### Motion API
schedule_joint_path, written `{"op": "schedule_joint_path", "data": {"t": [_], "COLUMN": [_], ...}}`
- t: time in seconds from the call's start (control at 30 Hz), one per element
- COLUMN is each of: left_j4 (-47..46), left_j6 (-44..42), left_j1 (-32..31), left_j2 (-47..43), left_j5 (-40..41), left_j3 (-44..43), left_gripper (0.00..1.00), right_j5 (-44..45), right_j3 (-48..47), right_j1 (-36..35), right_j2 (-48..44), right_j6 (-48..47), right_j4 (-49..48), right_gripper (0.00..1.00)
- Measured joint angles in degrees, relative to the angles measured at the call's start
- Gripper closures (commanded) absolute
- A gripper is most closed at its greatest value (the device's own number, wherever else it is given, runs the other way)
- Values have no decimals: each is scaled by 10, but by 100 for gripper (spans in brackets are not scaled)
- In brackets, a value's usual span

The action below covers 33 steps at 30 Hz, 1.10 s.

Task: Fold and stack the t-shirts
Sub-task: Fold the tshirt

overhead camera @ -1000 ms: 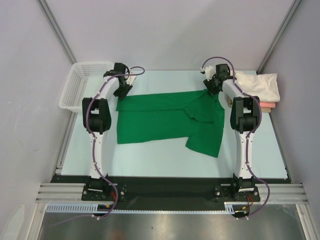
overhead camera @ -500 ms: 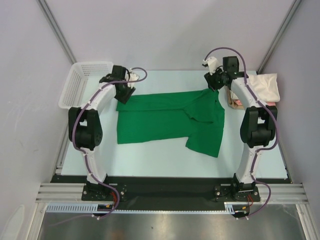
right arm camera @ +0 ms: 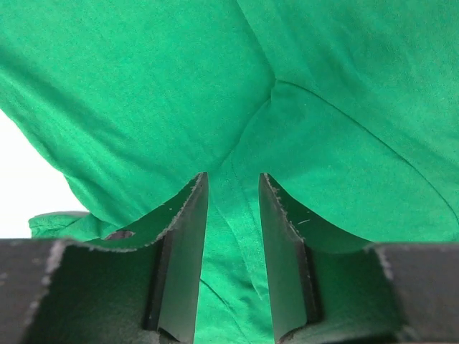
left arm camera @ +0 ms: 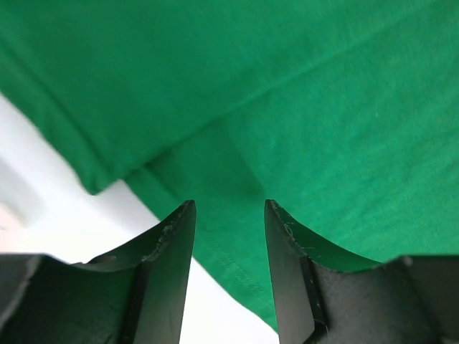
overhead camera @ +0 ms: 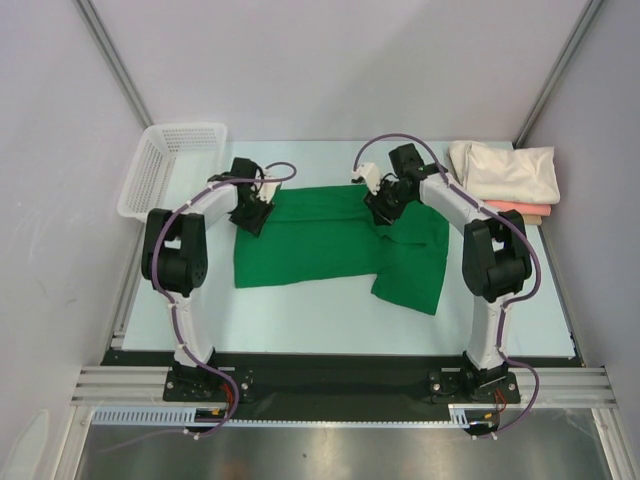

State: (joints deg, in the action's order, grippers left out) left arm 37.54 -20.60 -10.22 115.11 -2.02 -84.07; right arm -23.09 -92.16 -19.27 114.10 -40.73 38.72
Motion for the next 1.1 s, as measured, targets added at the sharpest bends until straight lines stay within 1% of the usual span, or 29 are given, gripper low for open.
{"op": "schedule_joint_path", "data": {"t": [0.23, 0.53, 0.7, 0.8, 0.83, 0.9, 0.93, 0.97, 1.03, 1.07, 1.1], "left_j4": [0, -1, 3, 5, 7, 9, 10, 10, 19, 32, 43], "left_j6": [7, 11, 9, 3, -2, -11, -16, -21, -25, -24, -24], "left_j1": [0, 0, -1, -1, -1, -2, -2, -3, -4, -5, -6], "left_j2": [-17, -42, -46, -65, -76, -101, -118, -135, -161, -169, -171], "left_j5": [-12, -12, -1, 7, 8, 7, 4, -1, -15, -27, -37], "left_j3": [30, 29, 16, 14, 14, 14, 14, 14, 12, 4, -7], "left_gripper": [52, 52, 52, 51, 50, 44, 39, 31, 28, 25, 23], "right_j5": [2, 3, 4, 8, 9, 11, 11, 9, -2, -9, -17], "right_j3": [20, 37, 37, 38, 40, 70, 85, 107, 160, 189, 220], "right_j1": [9, 7, 6, 11, 13, 20, 24, 28, 38, 44, 49], "right_j2": [1, 58, 59, 48, 41, -3, -28, -63, -144, -186, -226], "right_j6": [1, 4, 7, 6, 4, -9, -17, -29, -57, -75, -94], "right_j4": [-5, -12, -14, -3, 1, 3, 7, 8, 5, -1, -5], "right_gripper": [62, 63, 64, 63, 62, 60, 59, 58, 57, 56, 56]}}
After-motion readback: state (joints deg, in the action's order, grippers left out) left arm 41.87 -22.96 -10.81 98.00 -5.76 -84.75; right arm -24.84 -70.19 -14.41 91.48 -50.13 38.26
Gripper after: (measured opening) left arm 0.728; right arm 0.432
